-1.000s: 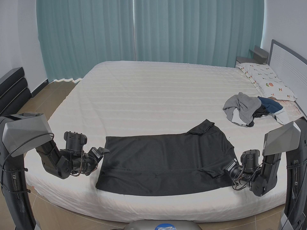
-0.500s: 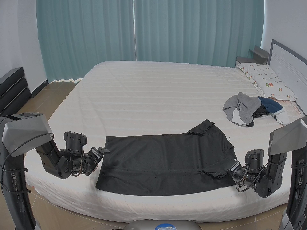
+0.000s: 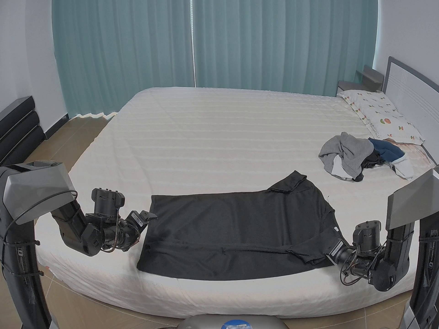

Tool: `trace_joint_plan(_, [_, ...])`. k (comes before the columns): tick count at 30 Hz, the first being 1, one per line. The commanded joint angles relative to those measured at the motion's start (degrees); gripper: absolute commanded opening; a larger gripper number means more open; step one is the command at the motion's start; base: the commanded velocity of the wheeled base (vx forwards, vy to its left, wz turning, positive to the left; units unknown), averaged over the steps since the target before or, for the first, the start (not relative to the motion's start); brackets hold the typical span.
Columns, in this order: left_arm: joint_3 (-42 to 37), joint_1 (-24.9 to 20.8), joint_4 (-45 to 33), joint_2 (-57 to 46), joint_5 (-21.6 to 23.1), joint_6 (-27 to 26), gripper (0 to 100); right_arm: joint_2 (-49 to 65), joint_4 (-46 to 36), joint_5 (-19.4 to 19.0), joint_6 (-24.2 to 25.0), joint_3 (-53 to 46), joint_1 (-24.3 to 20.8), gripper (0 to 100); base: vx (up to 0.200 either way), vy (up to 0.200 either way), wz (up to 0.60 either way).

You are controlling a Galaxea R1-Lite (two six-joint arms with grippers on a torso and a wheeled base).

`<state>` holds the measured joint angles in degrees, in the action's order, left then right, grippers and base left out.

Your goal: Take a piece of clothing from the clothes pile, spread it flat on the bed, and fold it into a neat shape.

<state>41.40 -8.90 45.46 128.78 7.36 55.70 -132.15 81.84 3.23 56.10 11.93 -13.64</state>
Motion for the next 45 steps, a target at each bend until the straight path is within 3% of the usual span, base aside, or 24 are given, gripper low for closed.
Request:
trace_joint_plan(1, [0.00,-0.07,-0.02,-0.02,0.02,0.02,100,-0.39,0.17,0.02,-0.20,-1.04,-0.60,0,0.000,0.000,0.00])
trace_joint_plan(5, [0.00,-0.07,-0.02,-0.02,0.02,-0.06,100,0.13,0.34,0.02,-1.70,-2.71,-1.30,0,0.000,0.000,0.00])
trace_joint_plan(6, [-0.09,-0.07,0.07,-0.02,0.02,-0.06,100,0.05,0.34,0.02,-1.87,-2.88,-1.30,100,0.000,0.000,0.00])
trace_joint_plan(12, [0.00,-0.07,-0.02,-0.02,0.02,-0.06,100,-0.31,0.52,0.02,-3.89,-3.94,-1.21,100,0.000,0.000,0.00])
trace_joint_plan(23, [0.09,-0.07,0.07,-0.02,0.02,0.02,100,7.52,0.69,-1.38,-7.50,-1.92,4.76,100,0.000,0.000,0.00])
trace_joint_plan(29, [0.35,-0.33,-0.02,0.15,-0.24,-0.33,100,1.72,0.08,-4.02,-7.41,5.03,3.71,100,0.000,0.000,0.00])
trace_joint_plan(35, [0.70,-0.24,0.07,-0.02,-1.21,-0.59,100,-6.11,-0.10,-4.02,-7.67,9.86,3.18,100,0.000,0.000,0.00])
trace_joint_plan(39, [0.61,-0.15,0.07,-0.29,-1.30,-0.59,100,-7.78,-0.98,-4.02,-9.08,11.09,3.89,100,0.000,0.000,0.00])
trace_joint_plan(40, [0.44,-0.24,0.07,-0.37,-1.30,-0.68,100,-8.48,-1.94,-4.11,-12.24,11.80,5.56,100,0.000,0.000,0.00])
trace_joint_plan(45, [-0.09,-0.33,0.95,-0.46,-1.39,-0.68,100,-7.25,-1.42,-4.11,-12.77,12.67,7.49,100,0.000,0.000,0.00])
